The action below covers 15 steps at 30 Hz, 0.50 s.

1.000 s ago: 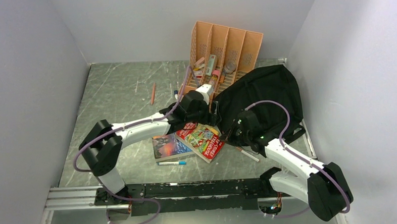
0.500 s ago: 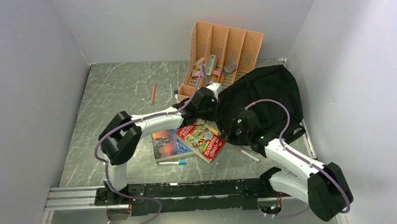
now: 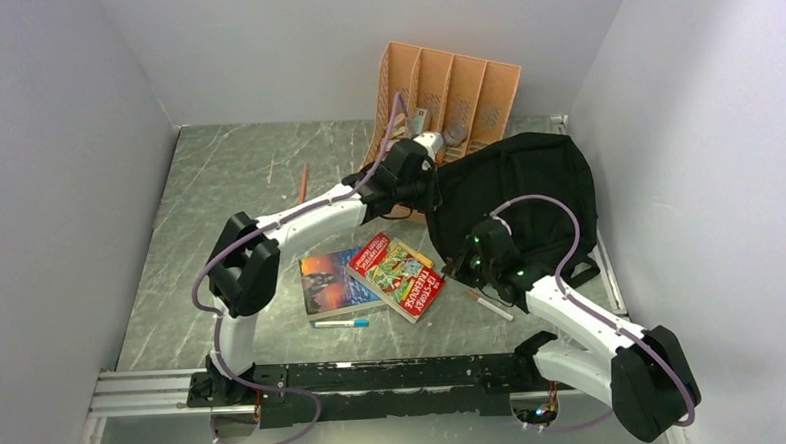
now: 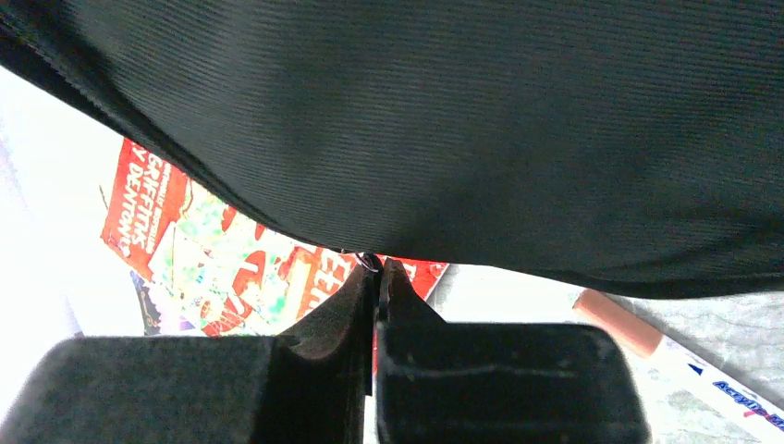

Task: Pack the student bag
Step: Unzip the student bag at the center of the board.

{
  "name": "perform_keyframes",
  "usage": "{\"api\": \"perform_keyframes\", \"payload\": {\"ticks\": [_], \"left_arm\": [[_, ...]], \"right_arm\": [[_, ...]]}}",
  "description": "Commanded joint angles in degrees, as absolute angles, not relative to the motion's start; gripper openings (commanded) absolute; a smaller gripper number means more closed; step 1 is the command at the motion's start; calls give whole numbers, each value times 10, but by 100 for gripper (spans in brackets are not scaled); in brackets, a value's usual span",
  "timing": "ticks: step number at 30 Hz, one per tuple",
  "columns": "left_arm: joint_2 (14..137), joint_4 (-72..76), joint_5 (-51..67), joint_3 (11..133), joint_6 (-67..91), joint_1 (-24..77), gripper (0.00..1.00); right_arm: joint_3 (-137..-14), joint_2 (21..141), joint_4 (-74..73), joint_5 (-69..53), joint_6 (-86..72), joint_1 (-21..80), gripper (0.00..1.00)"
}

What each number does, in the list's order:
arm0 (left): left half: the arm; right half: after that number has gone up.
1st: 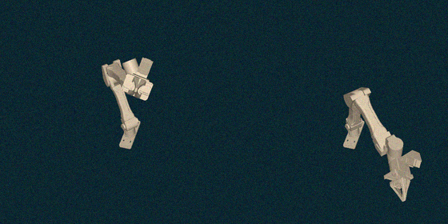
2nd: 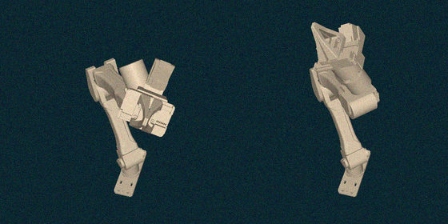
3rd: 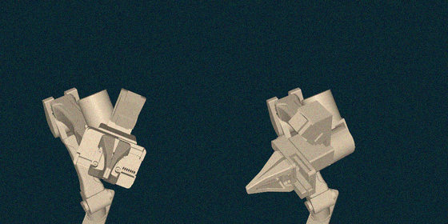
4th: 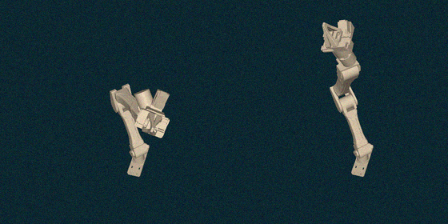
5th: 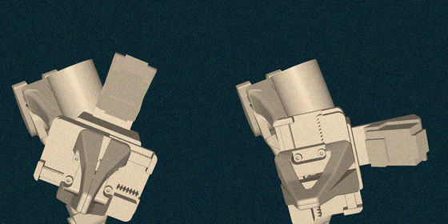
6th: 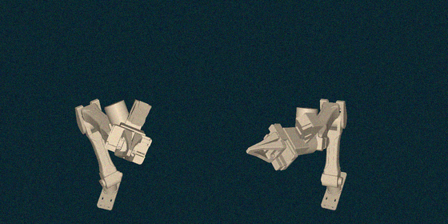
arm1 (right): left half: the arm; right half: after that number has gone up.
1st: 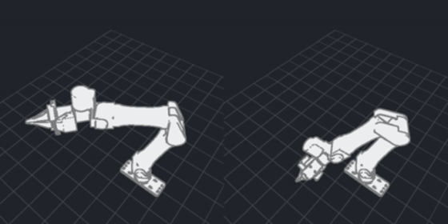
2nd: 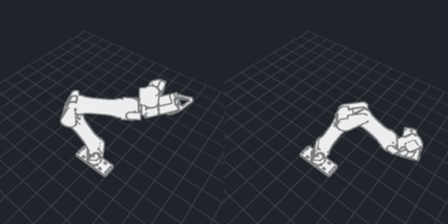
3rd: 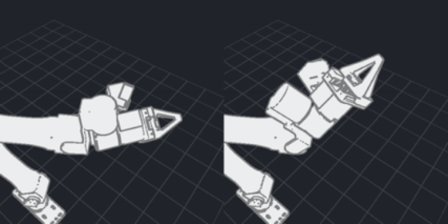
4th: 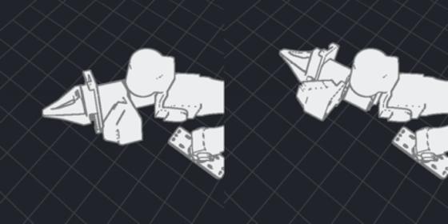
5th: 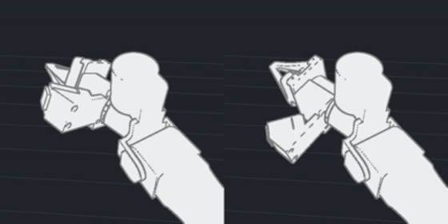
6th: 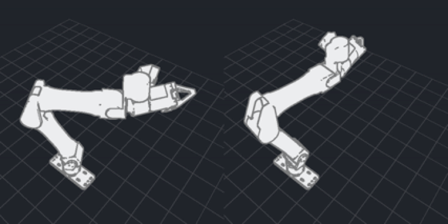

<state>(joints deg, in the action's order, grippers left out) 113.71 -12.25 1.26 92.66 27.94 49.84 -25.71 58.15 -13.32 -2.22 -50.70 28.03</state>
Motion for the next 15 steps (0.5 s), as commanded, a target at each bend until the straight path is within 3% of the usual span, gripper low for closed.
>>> {"api": "perform_keyframes", "payload": {"ticks": [1, 15], "left_arm": [[1121, -114, -30, 984, 253, 457, 5], [1047, -136, -61, 967, 171, 409, 5]], "right_arm": [[-266, 574, -180, 21, -487, 283, 0], [-365, 661, -247, 149, -389, 259, 0]]}}
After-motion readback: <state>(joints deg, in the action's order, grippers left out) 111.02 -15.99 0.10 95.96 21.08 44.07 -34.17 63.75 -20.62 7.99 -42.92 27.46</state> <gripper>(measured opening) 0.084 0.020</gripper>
